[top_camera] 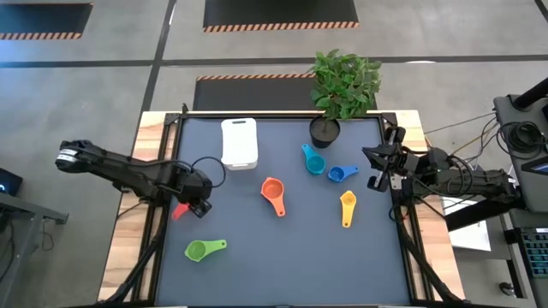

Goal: Nest measuring cups in basket
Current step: Stack the light red measuring cup on top of the light orange measuring cup

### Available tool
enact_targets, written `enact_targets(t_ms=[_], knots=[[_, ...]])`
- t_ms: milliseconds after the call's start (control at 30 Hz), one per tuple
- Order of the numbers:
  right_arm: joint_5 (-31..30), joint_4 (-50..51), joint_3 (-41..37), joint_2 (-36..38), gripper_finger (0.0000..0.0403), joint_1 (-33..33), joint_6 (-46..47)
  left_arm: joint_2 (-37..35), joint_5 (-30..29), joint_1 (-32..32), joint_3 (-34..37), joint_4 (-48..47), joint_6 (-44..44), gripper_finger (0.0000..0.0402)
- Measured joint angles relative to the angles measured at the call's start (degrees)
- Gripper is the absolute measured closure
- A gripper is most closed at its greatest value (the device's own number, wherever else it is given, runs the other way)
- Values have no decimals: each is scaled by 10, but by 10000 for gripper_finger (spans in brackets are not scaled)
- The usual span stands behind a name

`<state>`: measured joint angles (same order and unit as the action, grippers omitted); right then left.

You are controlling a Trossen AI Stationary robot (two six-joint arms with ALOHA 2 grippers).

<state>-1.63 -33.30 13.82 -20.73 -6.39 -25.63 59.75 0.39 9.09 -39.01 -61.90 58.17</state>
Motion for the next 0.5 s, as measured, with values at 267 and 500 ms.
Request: enact_targets(t_ms=[267,500], knots=[[0,0,0,0,394,0,0,2,-8,0,35,55,-1,271],[0,0,0,0,394,0,-6,2,-10,0,46,60,-1,276]])
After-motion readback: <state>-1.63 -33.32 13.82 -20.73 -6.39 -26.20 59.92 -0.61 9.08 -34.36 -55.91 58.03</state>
